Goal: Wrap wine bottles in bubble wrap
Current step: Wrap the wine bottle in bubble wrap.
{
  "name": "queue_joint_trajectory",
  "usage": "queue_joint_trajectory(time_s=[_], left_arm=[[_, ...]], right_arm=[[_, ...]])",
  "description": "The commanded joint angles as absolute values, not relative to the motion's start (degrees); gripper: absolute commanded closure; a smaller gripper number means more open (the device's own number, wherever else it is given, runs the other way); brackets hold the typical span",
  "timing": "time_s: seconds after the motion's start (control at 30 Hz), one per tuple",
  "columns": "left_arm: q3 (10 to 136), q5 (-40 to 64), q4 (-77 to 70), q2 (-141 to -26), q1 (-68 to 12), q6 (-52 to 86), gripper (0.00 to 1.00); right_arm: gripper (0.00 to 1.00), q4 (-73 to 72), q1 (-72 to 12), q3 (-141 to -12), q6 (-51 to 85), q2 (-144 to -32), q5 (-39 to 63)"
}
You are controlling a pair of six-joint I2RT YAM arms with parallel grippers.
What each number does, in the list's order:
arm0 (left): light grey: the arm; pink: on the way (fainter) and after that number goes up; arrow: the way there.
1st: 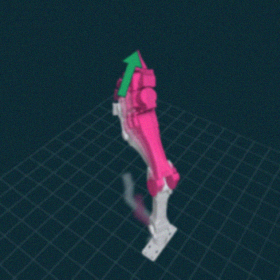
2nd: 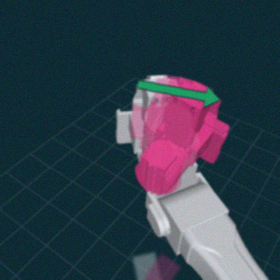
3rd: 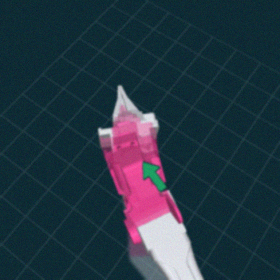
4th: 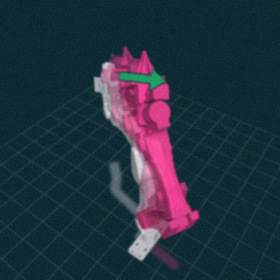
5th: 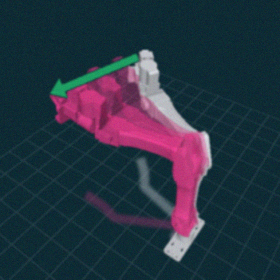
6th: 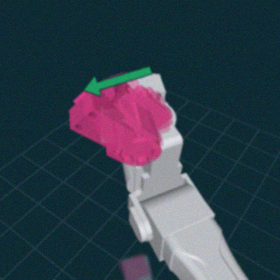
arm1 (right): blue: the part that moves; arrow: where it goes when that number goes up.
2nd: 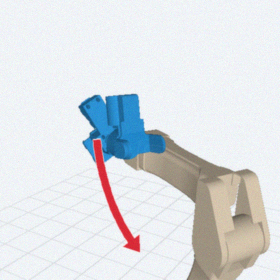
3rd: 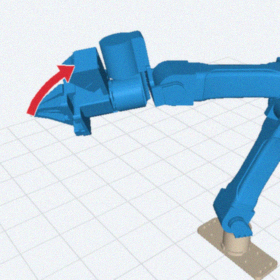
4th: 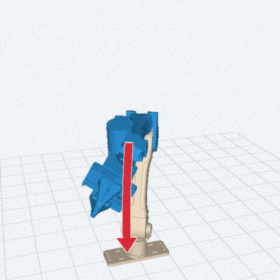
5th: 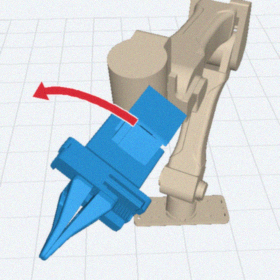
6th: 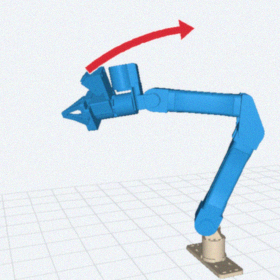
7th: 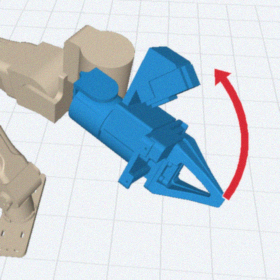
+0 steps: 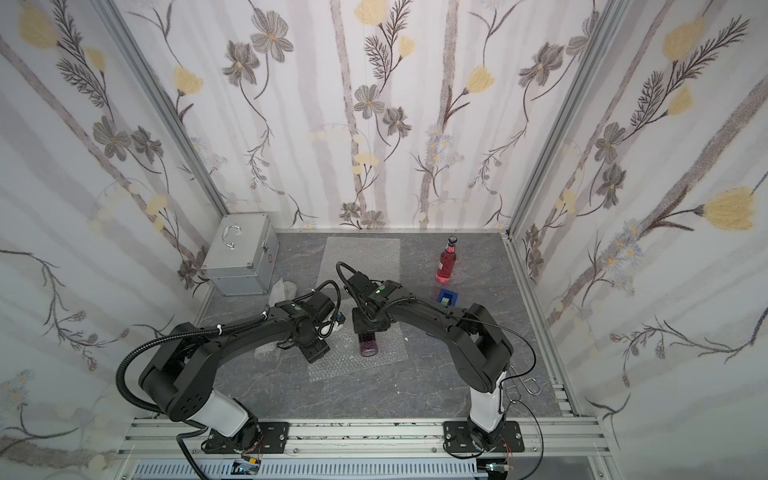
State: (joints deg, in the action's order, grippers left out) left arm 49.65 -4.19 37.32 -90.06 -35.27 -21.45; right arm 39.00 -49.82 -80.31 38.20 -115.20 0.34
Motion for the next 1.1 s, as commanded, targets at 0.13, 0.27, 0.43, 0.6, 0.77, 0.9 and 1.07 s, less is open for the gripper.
queue_joint_trajectory(time_s=[0.13,0.27,0.43,0.6,0.77,0.9,1.07], left_arm=[[48.4,-11.8,31.6,-91.1,-33.7,-27.5,0.36],[50.3,-13.0,32.1,-91.1,-33.1,-28.2,0.37],[56.2,-4.4,40.9,-88.7,-33.1,-26.0,0.27],[58.0,-1.9,43.6,-86.7,-32.5,-24.4,0.2],[60.3,4.2,44.6,-85.5,-28.9,-18.1,0.2],[61.0,9.2,44.0,-85.0,-26.6,-13.7,0.2],[62.2,14.7,43.8,-84.6,-25.5,-9.1,0.2]], right_arm=[[0.89,34.4,-51.1,-81.1,42.0,-117.2,0.2],[0.91,33.8,-51.5,-82.2,43.5,-118.9,0.0],[0.91,33.8,-51.5,-84.1,43.9,-121.0,-0.2],[0.9,34.0,-51.1,-85.0,45.2,-122.5,-0.5],[0.88,33.5,-51.0,-85.4,46.4,-123.8,0.1],[0.8,35.3,-51.1,-86.9,44.9,-126.0,-0.2],[0.57,37.3,-51.1,-88.1,44.1,-125.2,-1.9]])
